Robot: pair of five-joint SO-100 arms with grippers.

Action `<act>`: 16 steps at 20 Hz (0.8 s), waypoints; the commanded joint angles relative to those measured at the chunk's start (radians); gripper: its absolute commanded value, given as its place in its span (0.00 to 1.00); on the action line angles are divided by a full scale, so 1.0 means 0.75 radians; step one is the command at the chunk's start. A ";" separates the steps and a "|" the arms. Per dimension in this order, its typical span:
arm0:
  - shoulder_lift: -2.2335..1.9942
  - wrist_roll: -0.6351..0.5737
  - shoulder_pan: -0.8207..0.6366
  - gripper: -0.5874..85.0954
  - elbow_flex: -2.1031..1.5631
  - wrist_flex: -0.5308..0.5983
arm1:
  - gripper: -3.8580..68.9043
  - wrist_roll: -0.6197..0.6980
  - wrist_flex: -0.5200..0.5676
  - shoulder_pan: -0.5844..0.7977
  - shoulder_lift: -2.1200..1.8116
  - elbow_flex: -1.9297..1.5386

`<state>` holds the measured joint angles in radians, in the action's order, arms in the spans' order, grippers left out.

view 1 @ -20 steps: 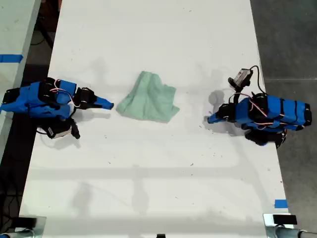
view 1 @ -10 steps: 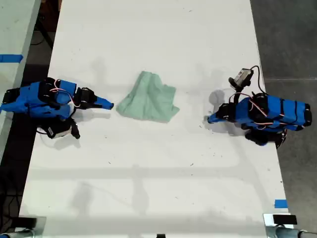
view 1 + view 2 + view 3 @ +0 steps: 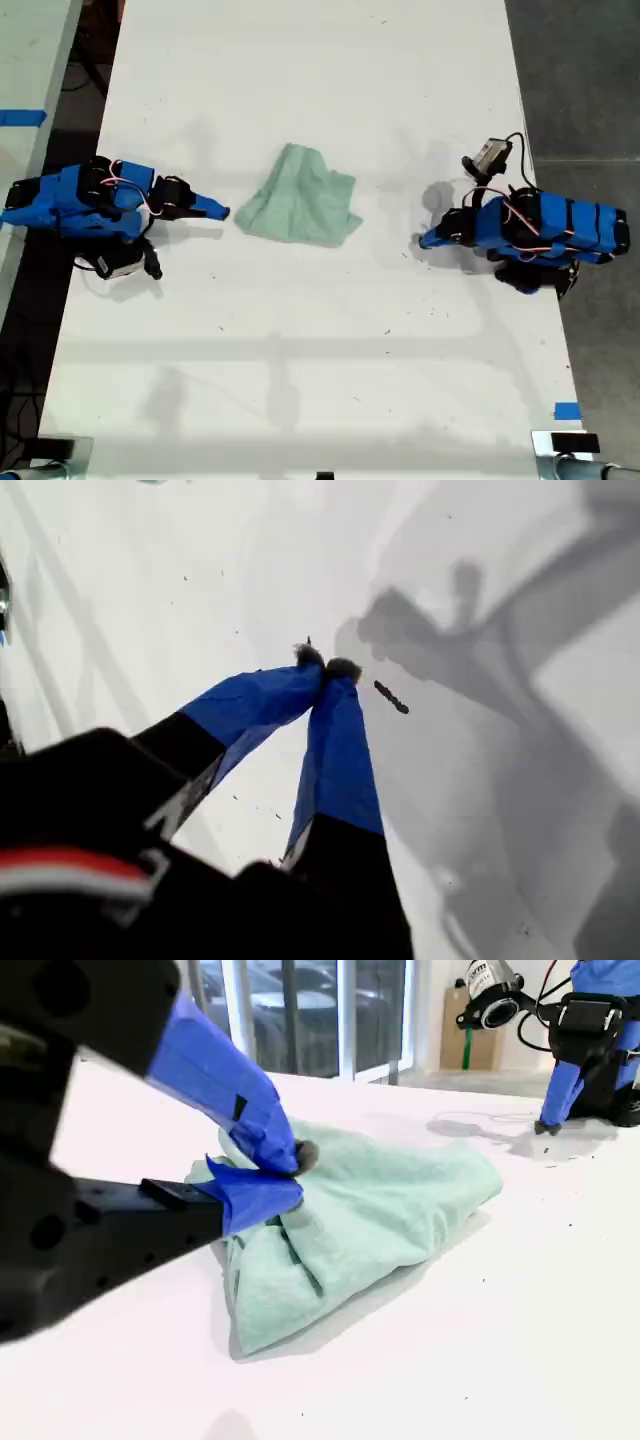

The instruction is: Fold t shirt

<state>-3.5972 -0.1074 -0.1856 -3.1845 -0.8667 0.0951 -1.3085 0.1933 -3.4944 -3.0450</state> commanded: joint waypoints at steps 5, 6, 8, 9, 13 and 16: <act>-0.006 0.022 -0.008 0.00 -0.008 -0.008 | 0.07 -0.014 -0.010 0.012 -0.016 -0.055; -0.006 0.022 -0.008 0.00 -0.008 -0.008 | 0.07 -0.014 -0.010 0.012 -0.016 -0.055; -0.006 0.022 -0.008 0.00 -0.008 -0.008 | 0.07 -0.014 -0.012 0.012 -0.016 -0.055; -0.006 0.022 -0.008 0.00 -0.008 -0.008 | 0.07 -0.016 -0.012 0.012 -0.016 -0.055; -0.006 0.047 -0.010 0.00 -0.008 -0.012 | 0.07 -0.198 -0.053 0.012 -0.016 -0.072; -0.006 0.301 -0.022 0.01 -0.002 -0.170 | 0.05 -0.405 -0.053 -0.035 -0.016 -0.072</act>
<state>-3.5972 0.0015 -0.1902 -3.1845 -0.9403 -0.0997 -1.3407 0.1933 -3.4944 -3.0496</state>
